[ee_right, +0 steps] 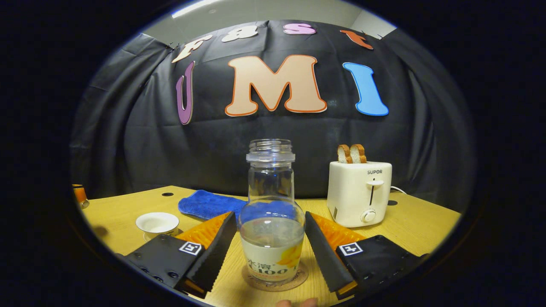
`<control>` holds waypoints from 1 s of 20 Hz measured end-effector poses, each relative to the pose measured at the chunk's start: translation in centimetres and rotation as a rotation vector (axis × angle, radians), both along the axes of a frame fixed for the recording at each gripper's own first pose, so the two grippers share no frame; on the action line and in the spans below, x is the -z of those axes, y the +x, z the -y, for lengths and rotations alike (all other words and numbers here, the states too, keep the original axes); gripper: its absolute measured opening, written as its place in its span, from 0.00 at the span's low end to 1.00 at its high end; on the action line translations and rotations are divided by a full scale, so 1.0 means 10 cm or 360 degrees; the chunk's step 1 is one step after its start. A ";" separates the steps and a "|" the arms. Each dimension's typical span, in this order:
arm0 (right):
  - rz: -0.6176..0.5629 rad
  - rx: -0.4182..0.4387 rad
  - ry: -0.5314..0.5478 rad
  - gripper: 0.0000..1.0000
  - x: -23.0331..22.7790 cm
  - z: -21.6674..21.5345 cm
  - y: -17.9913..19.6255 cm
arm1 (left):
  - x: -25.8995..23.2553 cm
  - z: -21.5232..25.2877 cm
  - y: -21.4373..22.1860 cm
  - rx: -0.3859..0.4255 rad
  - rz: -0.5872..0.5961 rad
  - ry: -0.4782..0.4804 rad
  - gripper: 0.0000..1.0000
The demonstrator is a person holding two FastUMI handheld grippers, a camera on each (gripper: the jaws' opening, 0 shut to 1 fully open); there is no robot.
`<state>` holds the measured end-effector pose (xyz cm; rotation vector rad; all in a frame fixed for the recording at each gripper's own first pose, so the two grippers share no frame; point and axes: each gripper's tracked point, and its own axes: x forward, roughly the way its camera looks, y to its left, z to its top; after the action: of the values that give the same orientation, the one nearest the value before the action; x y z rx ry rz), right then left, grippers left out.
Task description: Open the teacup lid with one hand, grasp the water bottle and pour water into the teacup with the other hand; after pouring, place the water bottle on the coaster and then close the teacup lid.
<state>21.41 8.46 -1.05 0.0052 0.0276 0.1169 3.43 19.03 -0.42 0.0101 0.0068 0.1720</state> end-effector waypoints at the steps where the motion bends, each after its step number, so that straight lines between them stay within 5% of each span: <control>1: 0.0008 0.0020 -0.0004 1.00 -0.01 0.02 0.00 | 0.01 0.00 0.00 -0.0002 0.0001 0.0000 0.24; 8: 0.0001 0.0048 -0.0004 1.00 -0.01 0.03 -0.20 | 0.00 -0.02 0.00 -0.0016 0.0000 0.0001 0.24; 20: 0.0011 -0.0044 0.0003 1.00 -0.08 0.25 -1.27 | 0.03 0.33 0.24 0.0115 -0.0009 -0.0017 0.24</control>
<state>8.71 5.99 -0.26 0.0060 0.0209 0.1444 5.85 15.70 -0.68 0.0002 0.0129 0.1000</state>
